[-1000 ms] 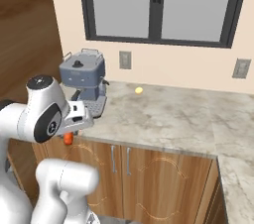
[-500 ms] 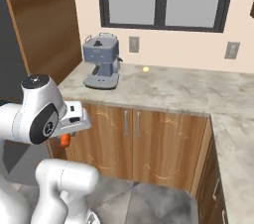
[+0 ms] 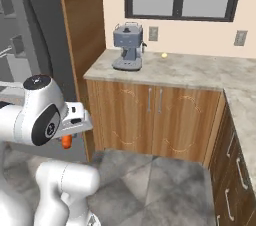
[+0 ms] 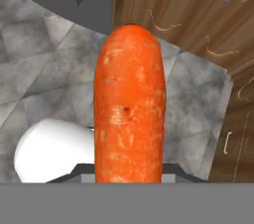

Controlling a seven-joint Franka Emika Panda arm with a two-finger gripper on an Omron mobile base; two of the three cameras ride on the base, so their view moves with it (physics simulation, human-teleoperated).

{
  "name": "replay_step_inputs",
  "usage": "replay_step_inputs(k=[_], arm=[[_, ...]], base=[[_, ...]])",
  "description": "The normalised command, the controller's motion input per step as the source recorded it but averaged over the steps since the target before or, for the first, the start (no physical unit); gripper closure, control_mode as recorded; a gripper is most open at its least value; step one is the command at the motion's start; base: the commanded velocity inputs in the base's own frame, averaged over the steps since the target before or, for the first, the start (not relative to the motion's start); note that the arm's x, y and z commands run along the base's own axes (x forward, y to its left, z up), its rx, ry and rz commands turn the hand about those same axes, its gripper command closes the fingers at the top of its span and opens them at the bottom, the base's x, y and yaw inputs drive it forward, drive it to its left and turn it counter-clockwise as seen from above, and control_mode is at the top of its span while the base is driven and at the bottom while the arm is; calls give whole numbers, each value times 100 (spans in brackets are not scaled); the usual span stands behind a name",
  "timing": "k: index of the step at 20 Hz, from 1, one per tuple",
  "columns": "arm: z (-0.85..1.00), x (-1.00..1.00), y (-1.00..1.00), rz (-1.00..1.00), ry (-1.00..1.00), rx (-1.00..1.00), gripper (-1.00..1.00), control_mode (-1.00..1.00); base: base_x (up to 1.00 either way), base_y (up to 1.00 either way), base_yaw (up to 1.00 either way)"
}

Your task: Place the carrots inside the fridge drawer. Close the drawer after placing the vegetables.

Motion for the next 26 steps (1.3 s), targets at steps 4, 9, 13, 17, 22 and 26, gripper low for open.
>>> replay_step_inputs(k=[4, 9, 13, 17, 22, 26], arm=[[0, 0, 0, 0, 0, 0, 100, 100], [0, 0, 0, 0, 0, 0, 100, 100], [0, 0, 0, 0, 0, 0, 100, 100], [0, 0, 0, 0, 0, 0, 100, 100], [0, 0, 0, 0, 0, 0, 100, 100], [0, 0, 0, 0, 0, 0, 100, 100]], base=[[-75, 91, 0], [-37, 100, 0], [-1, 100, 0], [20, 100, -1], [62, 72, 0], [80, 4, 6]])
